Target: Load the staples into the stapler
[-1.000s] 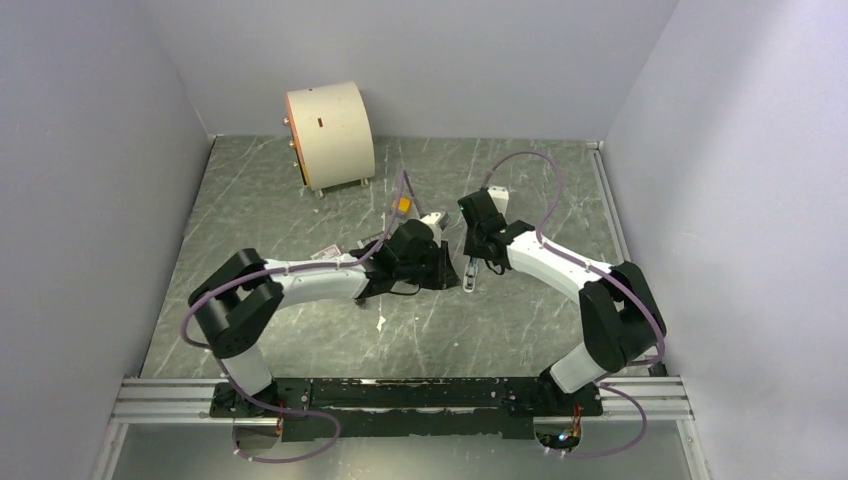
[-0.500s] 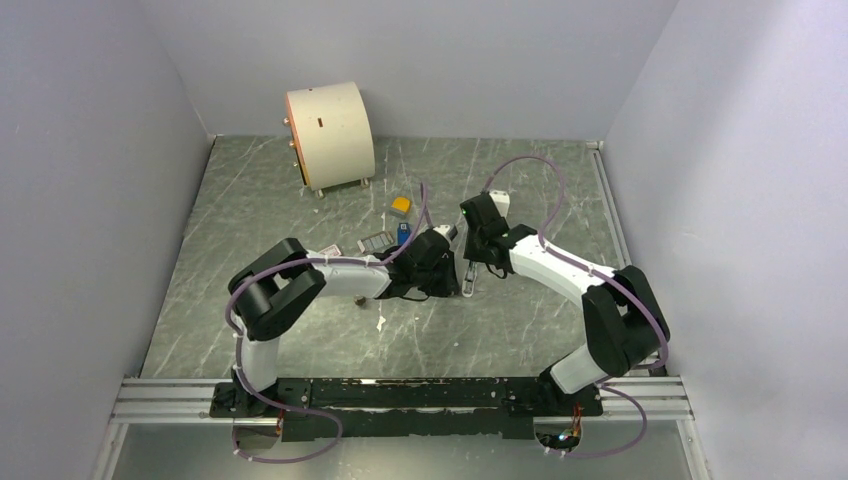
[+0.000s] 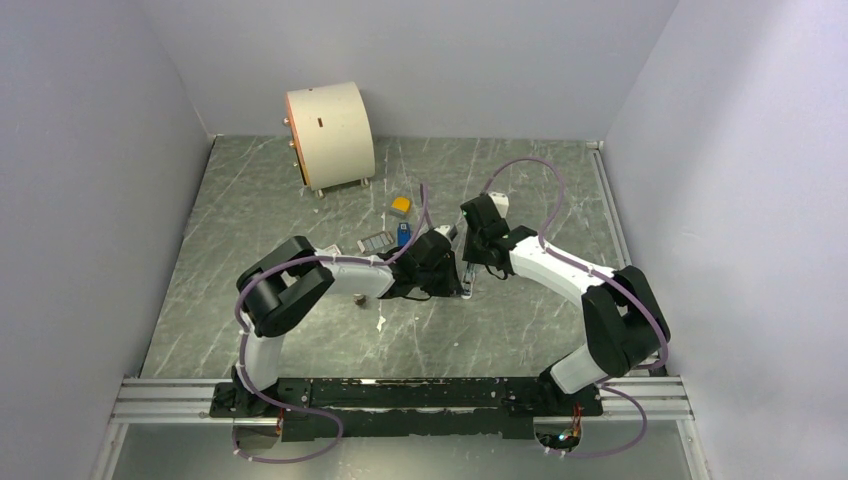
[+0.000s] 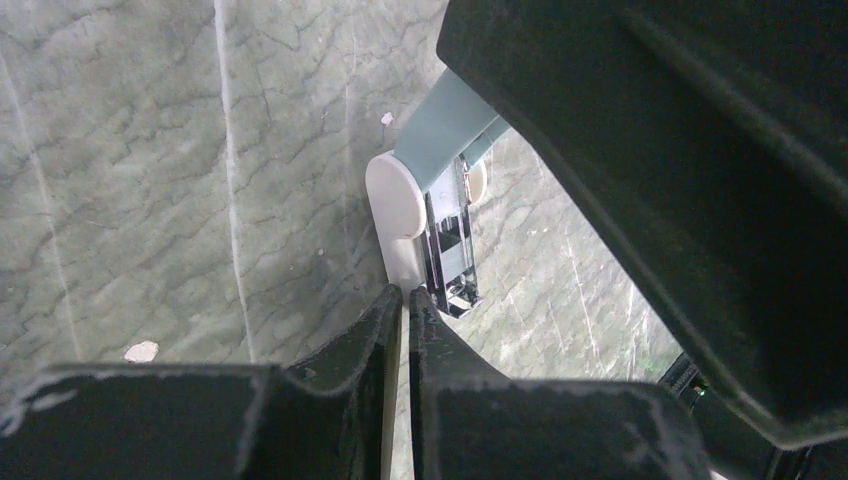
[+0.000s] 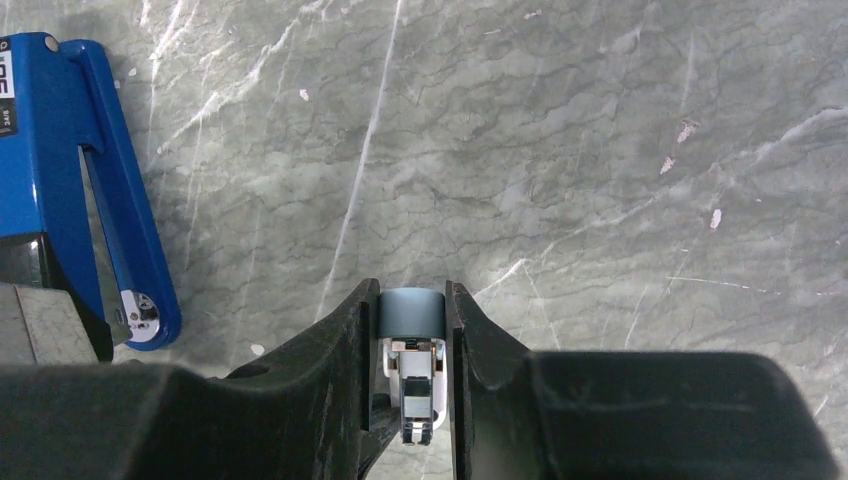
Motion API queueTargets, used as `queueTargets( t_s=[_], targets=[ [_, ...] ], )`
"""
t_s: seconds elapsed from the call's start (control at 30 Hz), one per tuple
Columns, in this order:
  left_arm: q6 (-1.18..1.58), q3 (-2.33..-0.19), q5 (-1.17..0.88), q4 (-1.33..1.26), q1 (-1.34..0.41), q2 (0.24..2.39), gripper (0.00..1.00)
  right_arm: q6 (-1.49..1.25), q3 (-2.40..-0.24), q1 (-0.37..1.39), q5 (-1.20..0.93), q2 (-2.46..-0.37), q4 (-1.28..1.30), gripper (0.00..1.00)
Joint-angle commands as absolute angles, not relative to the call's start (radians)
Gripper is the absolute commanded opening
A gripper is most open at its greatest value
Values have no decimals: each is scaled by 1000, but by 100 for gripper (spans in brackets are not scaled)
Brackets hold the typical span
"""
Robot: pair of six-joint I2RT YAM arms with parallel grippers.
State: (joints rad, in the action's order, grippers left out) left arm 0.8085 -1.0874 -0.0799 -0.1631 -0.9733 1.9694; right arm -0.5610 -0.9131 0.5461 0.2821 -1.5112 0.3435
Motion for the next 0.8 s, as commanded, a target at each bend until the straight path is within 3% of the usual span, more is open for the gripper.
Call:
queueTargets(
  t_s=[0.0, 0.77],
  targets=[
    [814, -1092, -98, -172, -977, 2023, 10, -576, -899, 554, 255, -1480, 318, 21],
    [835, -1022, -60, -161, -977, 2065, 8, -672, -829, 689, 321, -1435, 421, 20]
  ],
)
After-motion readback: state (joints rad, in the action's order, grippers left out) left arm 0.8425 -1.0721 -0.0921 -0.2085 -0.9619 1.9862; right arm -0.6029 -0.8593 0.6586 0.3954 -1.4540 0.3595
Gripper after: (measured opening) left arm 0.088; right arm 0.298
